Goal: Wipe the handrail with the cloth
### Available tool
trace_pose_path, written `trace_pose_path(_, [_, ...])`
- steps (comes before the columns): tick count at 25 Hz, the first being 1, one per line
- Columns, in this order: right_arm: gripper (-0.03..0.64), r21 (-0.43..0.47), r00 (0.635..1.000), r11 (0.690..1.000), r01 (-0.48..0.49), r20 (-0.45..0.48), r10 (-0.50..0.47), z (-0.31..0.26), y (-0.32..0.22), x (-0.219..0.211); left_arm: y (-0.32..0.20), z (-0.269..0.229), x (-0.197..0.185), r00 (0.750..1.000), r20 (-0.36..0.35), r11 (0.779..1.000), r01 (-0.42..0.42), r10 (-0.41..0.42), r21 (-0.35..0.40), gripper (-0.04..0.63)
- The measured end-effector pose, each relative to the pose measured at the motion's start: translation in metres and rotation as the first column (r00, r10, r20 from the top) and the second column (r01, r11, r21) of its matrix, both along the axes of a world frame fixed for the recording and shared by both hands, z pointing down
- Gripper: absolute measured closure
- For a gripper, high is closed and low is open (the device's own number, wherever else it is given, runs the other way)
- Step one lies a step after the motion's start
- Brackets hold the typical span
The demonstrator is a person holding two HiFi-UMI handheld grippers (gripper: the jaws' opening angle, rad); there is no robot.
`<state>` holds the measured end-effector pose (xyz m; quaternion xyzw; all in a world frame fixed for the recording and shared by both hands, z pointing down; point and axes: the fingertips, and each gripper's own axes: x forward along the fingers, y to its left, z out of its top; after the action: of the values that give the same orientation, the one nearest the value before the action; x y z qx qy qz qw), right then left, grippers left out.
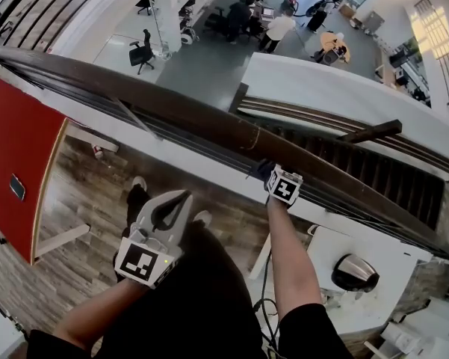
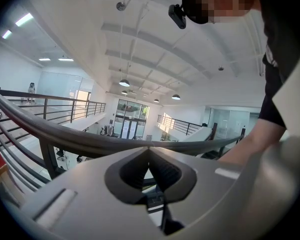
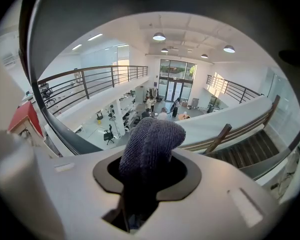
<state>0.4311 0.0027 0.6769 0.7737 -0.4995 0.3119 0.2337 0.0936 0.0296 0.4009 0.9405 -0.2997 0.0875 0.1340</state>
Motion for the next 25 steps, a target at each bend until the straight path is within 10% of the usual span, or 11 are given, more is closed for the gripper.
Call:
trace_pose_path(14, [0.503,0.051,0.993,0.992,-0.117,0.014,0.116,-0.008,0.024,0.026,-0.007,-0.001,-0.028,0.999,0.016,1.000,0.028,-0.028,-0.009,0.597])
trace_pose_path(25, [0.503,0.082,0.942,0.966,0.245,0.214,-0.257,0.011,-0.069,-0.212,-0.037,0.007,-0.087,0.995,0.007,0.995,0.096,-0.096,0.002,0.597])
